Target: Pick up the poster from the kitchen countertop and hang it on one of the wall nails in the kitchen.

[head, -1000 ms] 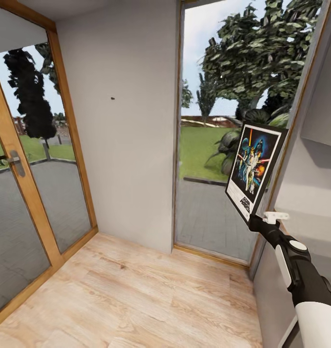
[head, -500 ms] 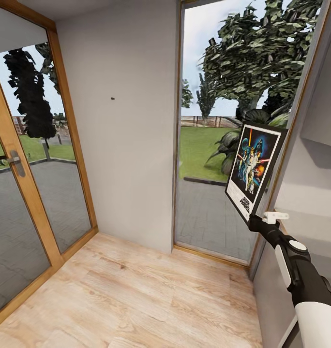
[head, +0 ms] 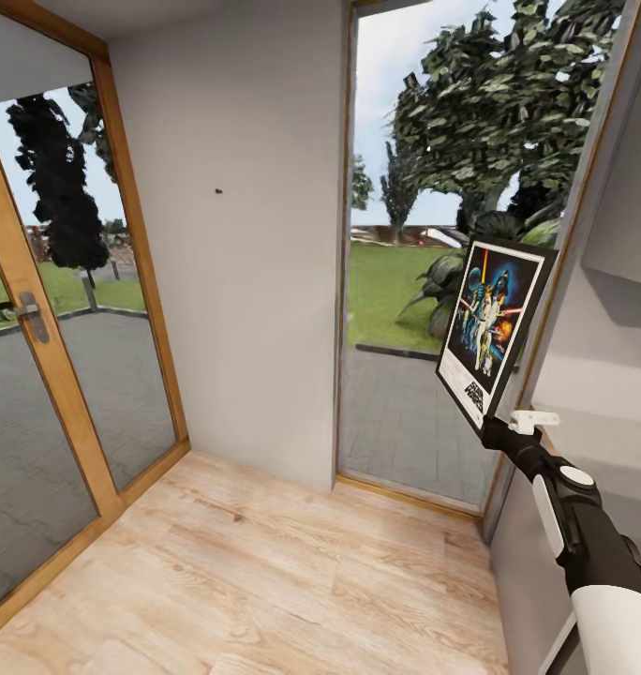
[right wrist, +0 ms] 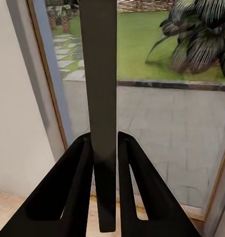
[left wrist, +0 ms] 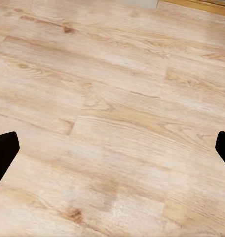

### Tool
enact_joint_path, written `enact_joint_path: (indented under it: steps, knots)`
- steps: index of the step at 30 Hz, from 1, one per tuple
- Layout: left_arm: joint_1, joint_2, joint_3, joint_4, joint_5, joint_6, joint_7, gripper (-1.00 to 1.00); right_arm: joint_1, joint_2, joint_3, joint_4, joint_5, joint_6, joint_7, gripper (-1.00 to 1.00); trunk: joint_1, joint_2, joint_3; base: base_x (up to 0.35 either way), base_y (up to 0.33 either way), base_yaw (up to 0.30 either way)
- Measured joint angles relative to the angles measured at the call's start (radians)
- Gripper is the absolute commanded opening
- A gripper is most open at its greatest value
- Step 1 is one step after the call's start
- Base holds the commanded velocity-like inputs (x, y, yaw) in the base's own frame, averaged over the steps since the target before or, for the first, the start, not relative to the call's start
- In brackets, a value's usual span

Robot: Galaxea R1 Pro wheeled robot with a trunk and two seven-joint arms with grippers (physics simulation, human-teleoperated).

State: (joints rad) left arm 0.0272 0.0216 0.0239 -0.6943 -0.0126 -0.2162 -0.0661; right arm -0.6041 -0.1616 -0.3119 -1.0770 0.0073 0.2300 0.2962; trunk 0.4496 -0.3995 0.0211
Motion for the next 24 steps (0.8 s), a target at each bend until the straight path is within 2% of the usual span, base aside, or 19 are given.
enact_joint_path:
  steps: [7,11,12,13,17,22,24]
  knots:
    - [0.000,0.000,0.000,0.000,0.000,0.002,0.000,1.00,0.000,0.000,0.002,0.000,0.000,0.000,0.007,-1.00,0.000,0.000,0.000,0.084,0.241,0.000]
    - [0.000,0.000,0.000,0.000,0.000,0.002,0.000,1.00,0.000,0.000,0.001,0.000,0.001,-0.001,0.040,-1.00,0.000,0.000,0.000,0.190,0.267,0.000]
    - [0.000,0.000,0.001,0.000,0.000,0.002,0.000,1.00,0.000,-0.001,0.002,0.000,0.000,-0.001,0.111,-1.00,0.000,0.000,0.000,0.188,0.266,0.000]
    - [0.000,0.000,0.001,0.000,0.000,0.002,0.000,1.00,0.000,-0.001,0.002,0.000,0.001,-0.001,0.152,-1.00,0.000,0.000,0.000,0.187,0.266,0.000]
    - [0.000,0.000,0.000,0.000,0.000,0.002,0.000,1.00,0.001,-0.003,0.002,0.000,0.002,-0.002,0.279,-1.00,0.000,0.000,0.000,0.184,0.265,0.000]
    - [0.000,0.000,0.001,0.000,0.000,0.002,0.000,1.00,0.002,-0.004,0.003,0.000,0.009,-0.003,0.375,-1.00,0.000,0.000,0.000,0.185,0.266,0.000]
    - [0.000,0.000,0.001,0.000,0.000,0.002,0.000,1.00,0.002,-0.004,0.003,0.000,0.050,-0.001,0.431,-1.00,0.000,0.000,0.000,0.193,0.266,0.000]
